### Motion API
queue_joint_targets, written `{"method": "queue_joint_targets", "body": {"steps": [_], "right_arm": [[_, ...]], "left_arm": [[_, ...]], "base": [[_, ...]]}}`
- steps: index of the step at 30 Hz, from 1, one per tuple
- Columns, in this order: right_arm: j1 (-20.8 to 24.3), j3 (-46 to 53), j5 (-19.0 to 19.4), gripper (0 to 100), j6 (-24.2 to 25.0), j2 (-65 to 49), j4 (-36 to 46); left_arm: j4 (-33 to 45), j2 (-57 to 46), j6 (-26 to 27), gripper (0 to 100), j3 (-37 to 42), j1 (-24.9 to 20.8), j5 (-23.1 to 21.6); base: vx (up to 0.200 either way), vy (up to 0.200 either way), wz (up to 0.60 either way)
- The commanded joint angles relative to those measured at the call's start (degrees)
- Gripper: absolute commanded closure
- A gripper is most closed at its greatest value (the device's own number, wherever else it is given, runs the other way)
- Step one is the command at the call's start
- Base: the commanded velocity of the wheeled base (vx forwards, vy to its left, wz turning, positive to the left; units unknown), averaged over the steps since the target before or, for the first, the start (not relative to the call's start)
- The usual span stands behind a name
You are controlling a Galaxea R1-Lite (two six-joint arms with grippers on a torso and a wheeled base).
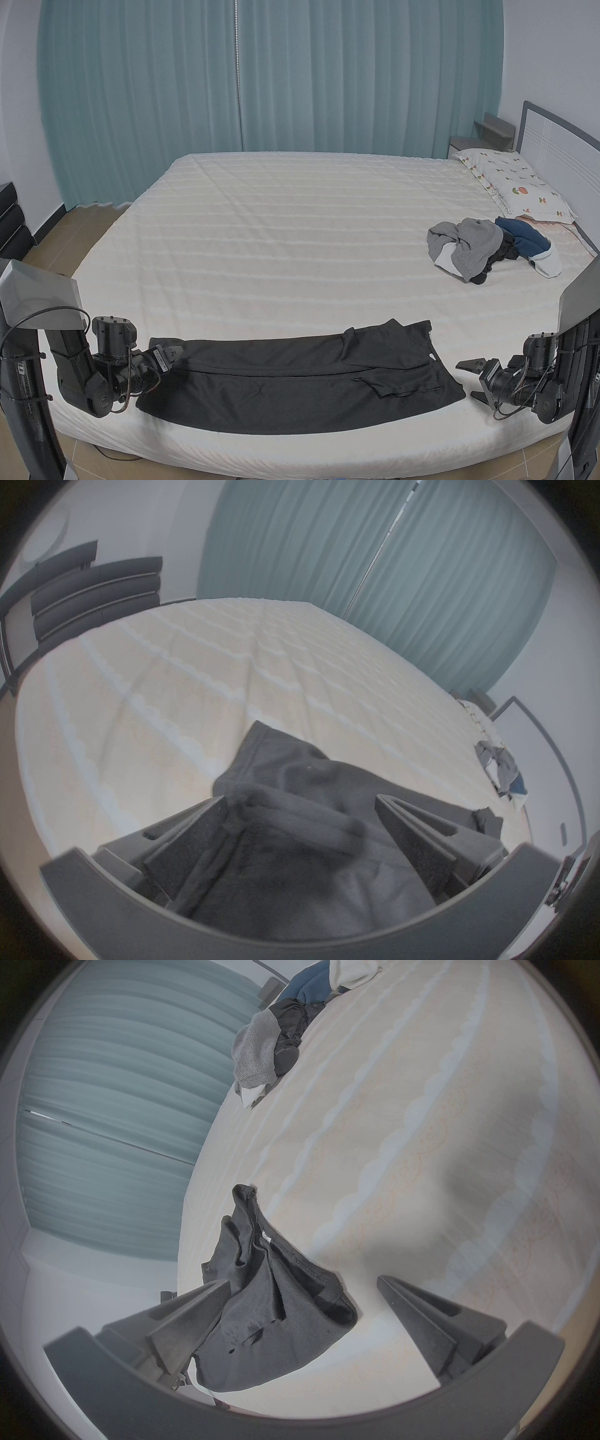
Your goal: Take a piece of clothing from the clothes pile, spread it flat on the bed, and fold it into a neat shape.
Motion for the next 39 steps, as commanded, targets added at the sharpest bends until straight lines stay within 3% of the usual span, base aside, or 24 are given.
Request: {"method": "queue_joint_targets", "body": {"steps": [1,9,18,24,39], "right_arm": [[0.5,0.3,-0.1,0,-0.3,0.4,-0.7],[0.5,0.3,-0.1,0,-0.4,0.5,-0.7],[0.5,0.3,-0.1,0,-0.5,0.5,-0.7],[0.5,0.3,0.0,0,-0.5,0.5,-0.7],[0.5,0.3,0.0,0,-0.5,0.5,-0.7]], "left_arm": [[0.0,-0.6,2.0,0,2.4,1.4,0.2],[0.1,-2.2,4.7,0,2.3,3.5,-0.2],[0.9,-1.6,4.9,0,-0.7,7.2,-11.8],[0.5,2.6,9.3,0,-2.7,7.4,-11.7],[0.1,5.1,9.6,0,-3.4,6.2,-11.7]], "base": [[0.0,0.0,0.0],[0.0,0.0,0.0],[0.0,0.0,0.0],[0.0,0.0,0.0],[0.0,0.0,0.0]]}}
